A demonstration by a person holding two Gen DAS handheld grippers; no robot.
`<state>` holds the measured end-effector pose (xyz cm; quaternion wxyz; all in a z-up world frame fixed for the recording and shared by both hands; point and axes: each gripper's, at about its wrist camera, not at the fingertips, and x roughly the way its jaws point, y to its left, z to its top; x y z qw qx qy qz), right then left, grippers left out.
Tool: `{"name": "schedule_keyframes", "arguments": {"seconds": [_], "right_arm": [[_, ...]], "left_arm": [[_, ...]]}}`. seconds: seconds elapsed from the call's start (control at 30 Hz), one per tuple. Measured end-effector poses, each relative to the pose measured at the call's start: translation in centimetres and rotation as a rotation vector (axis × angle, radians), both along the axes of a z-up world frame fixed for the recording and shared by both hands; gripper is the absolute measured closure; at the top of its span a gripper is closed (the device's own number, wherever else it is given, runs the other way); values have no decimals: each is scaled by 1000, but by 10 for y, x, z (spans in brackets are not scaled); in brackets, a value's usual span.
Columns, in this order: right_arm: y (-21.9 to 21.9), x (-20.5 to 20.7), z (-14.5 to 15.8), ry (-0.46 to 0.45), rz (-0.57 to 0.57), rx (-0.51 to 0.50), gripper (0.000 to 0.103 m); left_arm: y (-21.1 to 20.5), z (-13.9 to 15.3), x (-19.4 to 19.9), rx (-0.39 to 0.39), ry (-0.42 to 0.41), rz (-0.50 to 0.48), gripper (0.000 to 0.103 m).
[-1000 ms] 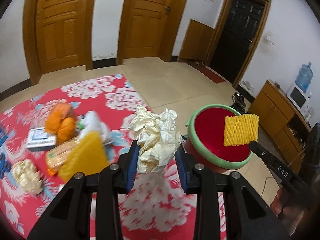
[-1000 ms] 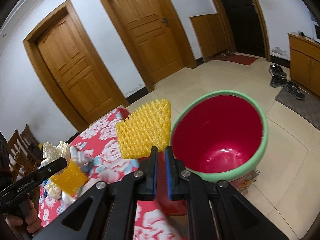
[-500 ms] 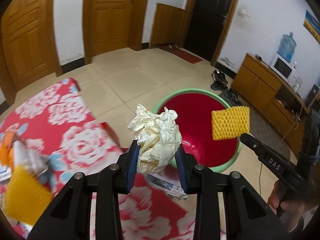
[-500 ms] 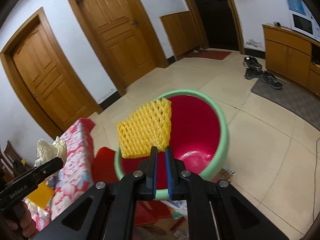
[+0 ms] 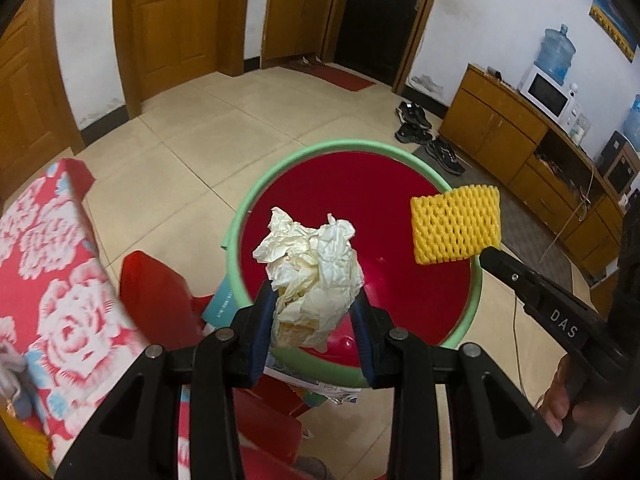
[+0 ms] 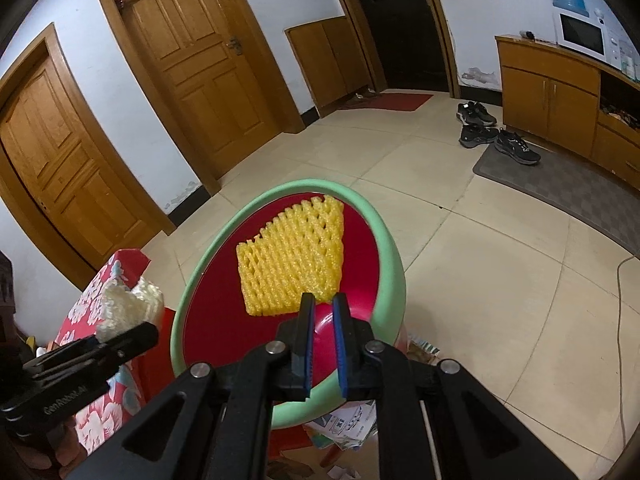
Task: Collect trash
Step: 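Open the left tool and right tool to drop both items into the bin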
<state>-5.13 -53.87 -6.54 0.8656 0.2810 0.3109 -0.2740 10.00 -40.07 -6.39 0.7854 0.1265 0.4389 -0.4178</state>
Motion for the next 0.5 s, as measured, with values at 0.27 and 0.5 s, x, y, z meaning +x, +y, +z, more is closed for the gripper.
{"name": "schedule_keyframes", "arguments": {"seconds": [0.27, 0.5], "right_arm": [[-3, 4, -3, -4, -15, 2, 89], [-4, 2, -3, -11, -15, -2, 74]], "left_arm": [[-10, -3, -1, 4, -2, -12, 44], [-7, 1, -1, -10, -4, -2, 43]]}}
